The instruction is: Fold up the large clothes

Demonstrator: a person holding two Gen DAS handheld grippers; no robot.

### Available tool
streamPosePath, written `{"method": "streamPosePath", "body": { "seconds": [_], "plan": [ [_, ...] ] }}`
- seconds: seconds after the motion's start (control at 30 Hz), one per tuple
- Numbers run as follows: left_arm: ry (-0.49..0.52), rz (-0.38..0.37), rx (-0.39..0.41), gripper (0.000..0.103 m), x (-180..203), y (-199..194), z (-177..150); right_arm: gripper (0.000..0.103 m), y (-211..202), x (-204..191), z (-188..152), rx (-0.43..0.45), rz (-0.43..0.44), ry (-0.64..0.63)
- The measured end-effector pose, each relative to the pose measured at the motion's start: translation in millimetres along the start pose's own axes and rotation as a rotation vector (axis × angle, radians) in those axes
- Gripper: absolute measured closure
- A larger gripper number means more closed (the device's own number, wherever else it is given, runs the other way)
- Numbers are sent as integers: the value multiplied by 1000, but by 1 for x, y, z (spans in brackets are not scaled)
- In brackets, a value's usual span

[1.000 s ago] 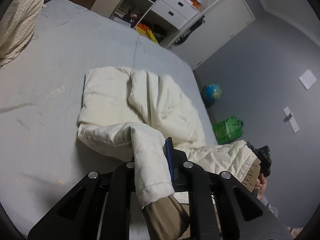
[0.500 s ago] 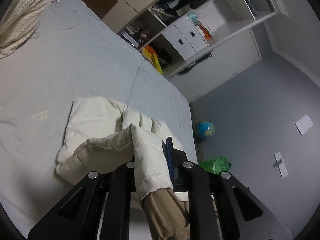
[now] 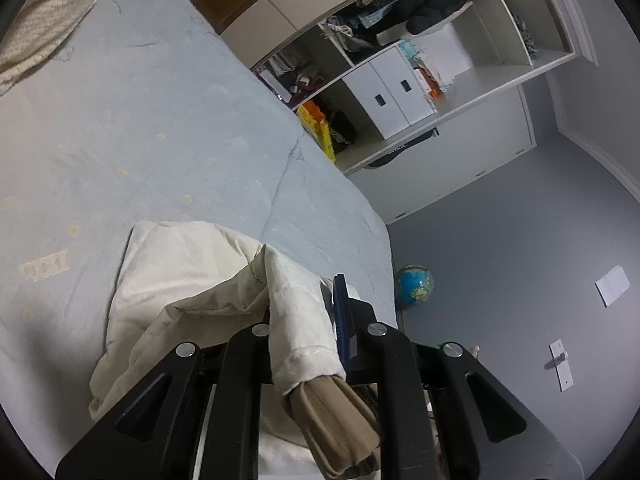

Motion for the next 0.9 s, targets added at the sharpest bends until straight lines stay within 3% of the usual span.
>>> {"method": "streamPosePath", "body": {
  "seconds": [0.33,0.7,0.77,0.83,0.9],
  "plan": [
    [-70,44,-41,87,-21,53,13,88,29,44,9,72,-90,62],
    [-116,129,-86,84,-41,79,9,88,46,67,8,54,-197,35],
    [-124,136,-95,79,-41,80,9,85,49,69,7,43,-237,29],
    [-131,125,-92,35,-38,79,11,79,51,65,7,36,-248,21],
    [-131,123,-73,27,-35,75,13,61,52,59,7,17,-241,16]
  ]
}}
Point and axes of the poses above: each gripper's, at about its wrist camera, not at the fingertips, and y roughly the way its jaws point, x to its right, z to its top, the point moved 5 cm from there along y, roughly the way its jaws point, and after that the axes turned 10 degrees about z, right-handed, at the moved point
